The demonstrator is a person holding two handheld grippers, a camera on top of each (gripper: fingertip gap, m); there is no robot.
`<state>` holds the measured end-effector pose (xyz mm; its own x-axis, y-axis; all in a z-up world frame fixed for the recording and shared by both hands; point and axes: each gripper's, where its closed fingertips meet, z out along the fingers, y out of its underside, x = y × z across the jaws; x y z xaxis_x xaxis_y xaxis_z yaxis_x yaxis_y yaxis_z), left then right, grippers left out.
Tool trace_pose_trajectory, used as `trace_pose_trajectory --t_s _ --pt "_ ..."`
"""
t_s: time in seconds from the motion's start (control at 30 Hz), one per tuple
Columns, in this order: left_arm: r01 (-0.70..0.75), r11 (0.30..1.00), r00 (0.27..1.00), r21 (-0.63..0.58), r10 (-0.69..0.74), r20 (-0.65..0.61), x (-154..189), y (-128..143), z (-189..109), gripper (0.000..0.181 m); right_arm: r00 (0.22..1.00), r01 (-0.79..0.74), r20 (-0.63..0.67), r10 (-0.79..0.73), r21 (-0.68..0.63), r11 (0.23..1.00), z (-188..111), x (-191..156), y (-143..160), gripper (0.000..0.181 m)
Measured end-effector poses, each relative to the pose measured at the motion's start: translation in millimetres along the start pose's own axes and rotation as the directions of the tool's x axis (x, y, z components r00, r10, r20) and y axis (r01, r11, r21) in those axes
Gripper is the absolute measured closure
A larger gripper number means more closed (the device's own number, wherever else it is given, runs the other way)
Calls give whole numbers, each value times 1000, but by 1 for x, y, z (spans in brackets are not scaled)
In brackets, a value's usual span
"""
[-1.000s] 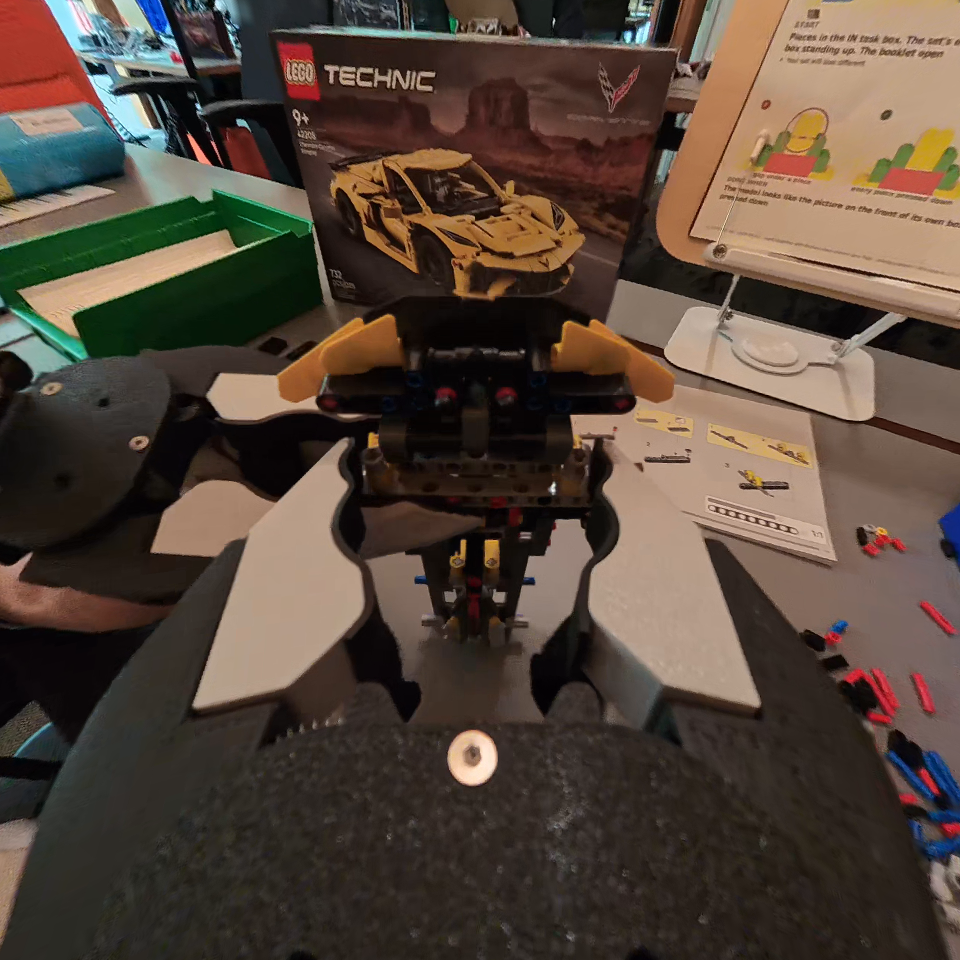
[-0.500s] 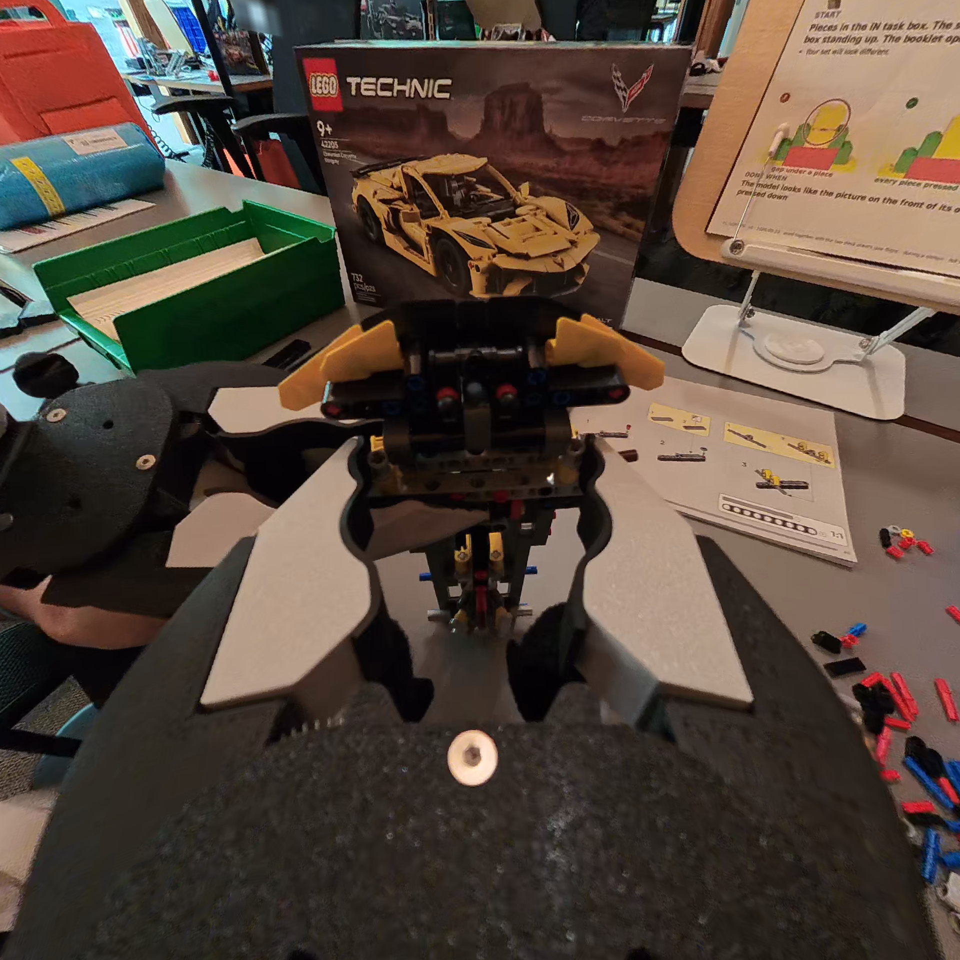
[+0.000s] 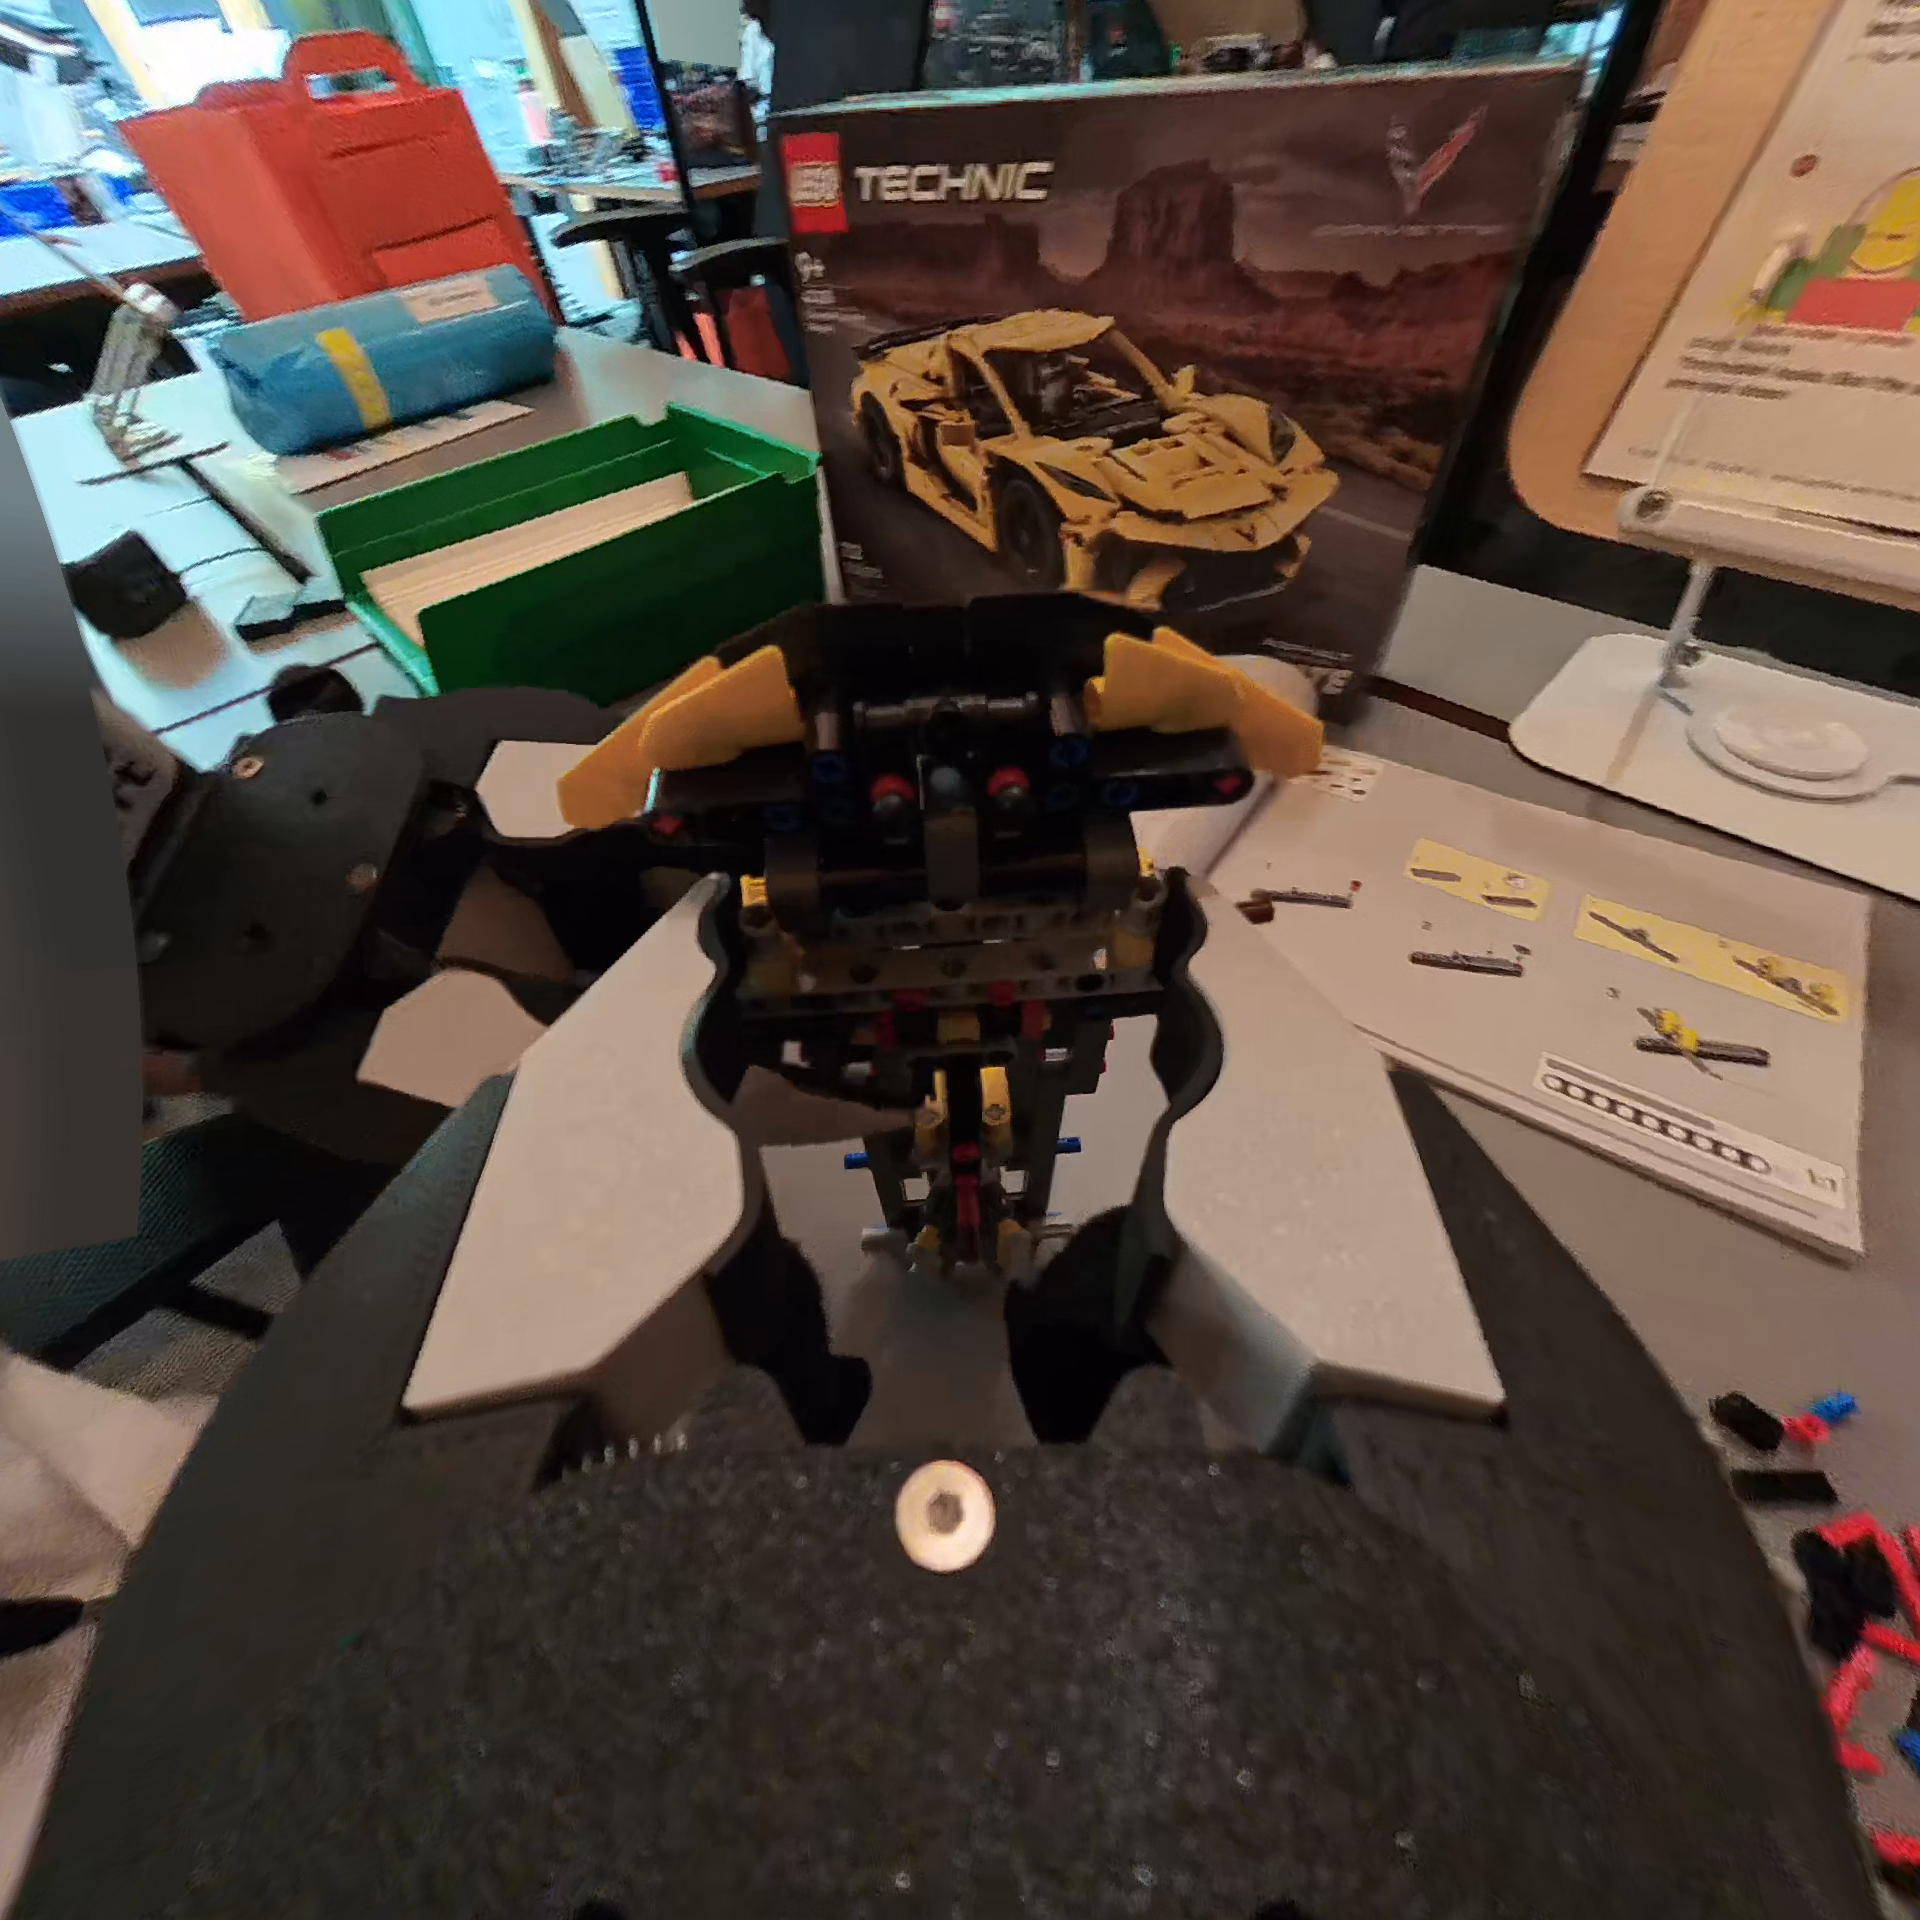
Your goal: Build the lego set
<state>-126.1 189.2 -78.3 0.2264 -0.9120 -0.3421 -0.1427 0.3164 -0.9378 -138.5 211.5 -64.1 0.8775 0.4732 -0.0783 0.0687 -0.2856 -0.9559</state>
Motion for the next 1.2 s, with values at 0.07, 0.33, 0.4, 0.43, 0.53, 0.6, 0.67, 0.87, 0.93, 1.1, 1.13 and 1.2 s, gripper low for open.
trace_pose_trajectory --t_s 0.07,0.33,0.4,0.43,0.53,0.6,0.67,0.87,0.93,1.1,1.13,1.2 --pt "47 999 995 25 -45 -91 4 -1 -2 133 996 33 88 -34 8 999 0 -1 0 103" --pt "340 939 780 -48 -310 -543 11 -2 -17 96 920 135 364 -146 55 989 -12 -5 4 103" --pt "345 938 750 -39 -300 -589 10 -4 -15 95 903 156 399 -161 45 987 -12 -6 4 102" --pt "353 935 737 -37 -302 -605 8 -7 -14 96 895 160 415 -163 41 986 -11 -6 4 102" --pt "371 928 704 -31 -303 -642 0 -12 -11 98 873 167 457 -169 46 985 -9 -6 3 102" --pt "325 945 718 -26 -264 -644 -1 -8 -8 101 860 174 478 -176 48 984 -9 -7 3 102" --pt "286 958 739 -3 -223 -636 -2 -5 -6 103 859 174 483 -171 38 984 -8 -6 2 102" --pt "257 966 731 13 -185 -657 -6 -4 -7 103 843 219 506 -184 -8 976 -7 -6 3 101" --pt "267 964 729 10 -196 -656 -8 -4 -7 98 838 235 511 -191 -22 972 -5 -7 3 101" --pt "334 942 731 30 -239 -639 -17 -9 -7 100 828 242 529 -185 -39 970 -3 -7 3 101" --pt "343 939 736 42 -240 -632 -20 -11 -7 101 821 254 536 -197 -34 967 -3 -9 3 101" --pt "329 943 741 50 -225 -633 -20 -12 -8 101 807 281 548 -219 -30 959 -3 -14 4 101"
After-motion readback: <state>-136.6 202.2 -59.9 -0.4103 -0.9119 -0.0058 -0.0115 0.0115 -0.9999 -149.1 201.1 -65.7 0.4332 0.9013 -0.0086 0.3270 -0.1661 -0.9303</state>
